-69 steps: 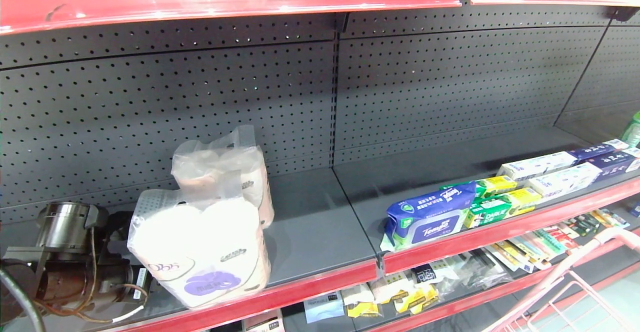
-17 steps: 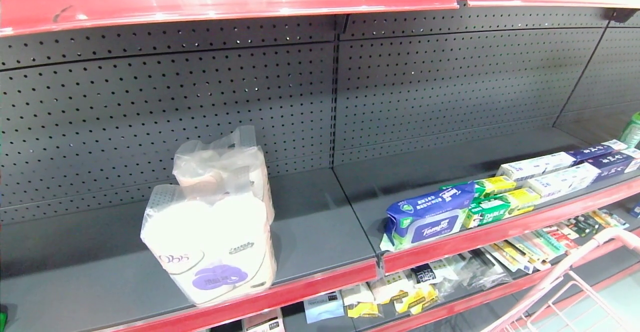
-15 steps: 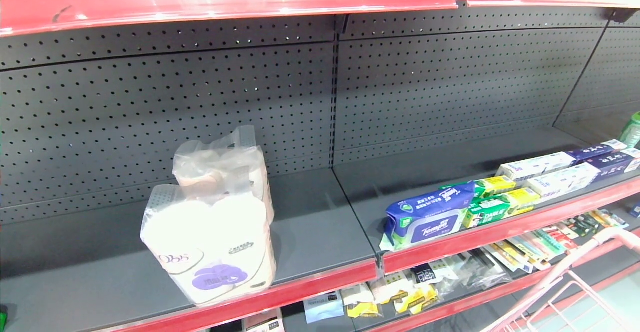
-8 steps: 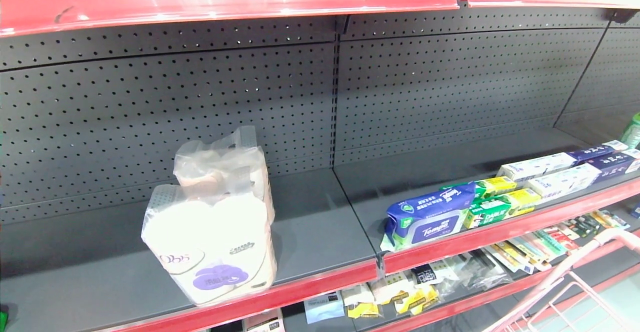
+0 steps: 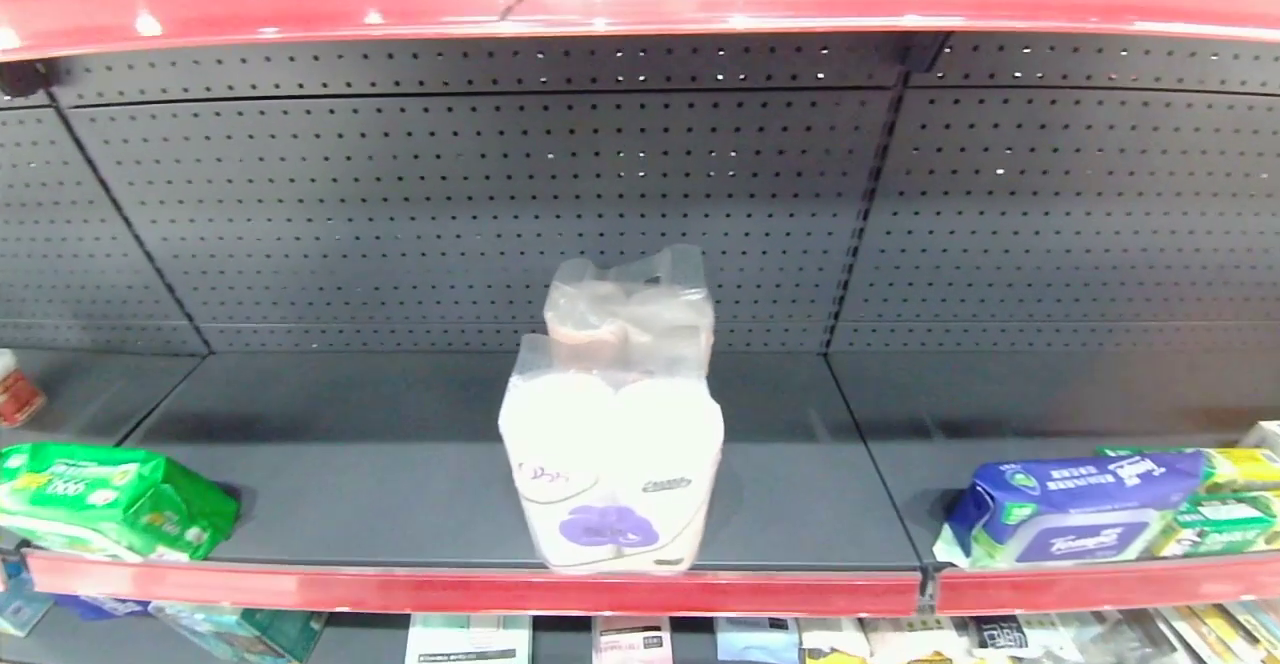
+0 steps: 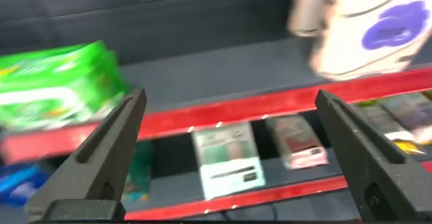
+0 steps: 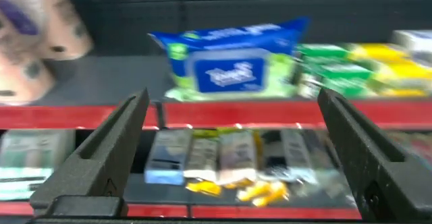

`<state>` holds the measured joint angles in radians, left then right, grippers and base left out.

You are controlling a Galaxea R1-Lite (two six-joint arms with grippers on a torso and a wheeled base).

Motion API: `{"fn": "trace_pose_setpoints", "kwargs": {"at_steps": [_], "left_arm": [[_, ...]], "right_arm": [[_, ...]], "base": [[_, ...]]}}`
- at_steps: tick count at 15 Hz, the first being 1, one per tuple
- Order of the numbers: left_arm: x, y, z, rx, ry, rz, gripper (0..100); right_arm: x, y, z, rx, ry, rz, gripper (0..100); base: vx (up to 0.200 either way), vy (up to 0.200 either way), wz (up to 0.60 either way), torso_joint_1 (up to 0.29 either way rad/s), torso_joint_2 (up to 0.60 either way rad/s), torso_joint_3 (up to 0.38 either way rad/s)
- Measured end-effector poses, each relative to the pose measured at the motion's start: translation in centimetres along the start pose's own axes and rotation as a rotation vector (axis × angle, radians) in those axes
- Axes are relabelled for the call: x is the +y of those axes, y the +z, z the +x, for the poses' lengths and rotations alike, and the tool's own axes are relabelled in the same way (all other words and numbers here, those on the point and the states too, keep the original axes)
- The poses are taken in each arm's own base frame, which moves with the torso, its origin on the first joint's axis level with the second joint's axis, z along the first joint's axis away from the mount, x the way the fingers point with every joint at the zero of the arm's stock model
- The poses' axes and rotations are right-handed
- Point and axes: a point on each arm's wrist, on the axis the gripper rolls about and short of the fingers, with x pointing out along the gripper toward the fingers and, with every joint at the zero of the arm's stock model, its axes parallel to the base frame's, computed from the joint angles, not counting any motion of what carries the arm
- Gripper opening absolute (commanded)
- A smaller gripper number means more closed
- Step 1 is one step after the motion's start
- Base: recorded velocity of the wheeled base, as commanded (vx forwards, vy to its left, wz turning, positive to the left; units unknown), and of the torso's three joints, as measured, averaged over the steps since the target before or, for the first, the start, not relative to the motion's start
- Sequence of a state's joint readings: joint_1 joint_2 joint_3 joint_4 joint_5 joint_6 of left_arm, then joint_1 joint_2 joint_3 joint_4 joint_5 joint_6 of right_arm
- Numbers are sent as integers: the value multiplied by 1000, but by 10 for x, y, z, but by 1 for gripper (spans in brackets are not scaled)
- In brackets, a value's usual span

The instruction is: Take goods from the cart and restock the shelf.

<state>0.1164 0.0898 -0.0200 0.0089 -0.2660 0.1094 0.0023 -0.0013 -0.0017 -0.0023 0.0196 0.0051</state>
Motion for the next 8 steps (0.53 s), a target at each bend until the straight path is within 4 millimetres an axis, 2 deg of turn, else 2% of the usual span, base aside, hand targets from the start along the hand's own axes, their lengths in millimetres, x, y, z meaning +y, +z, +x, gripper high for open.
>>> {"fn": "trace_pose_setpoints", "kwargs": {"at_steps": [1,8], "left_arm": [[0,0,0,-1,-7,0,100],[0,0,0,1,0,-8,100]], "right_arm": [[0,0,0,0,0,1,100],[0,0,0,0,0,-2,100]], "base": [[0,0,600,12,2,-2],[0,0,0,0,0,0]]}}
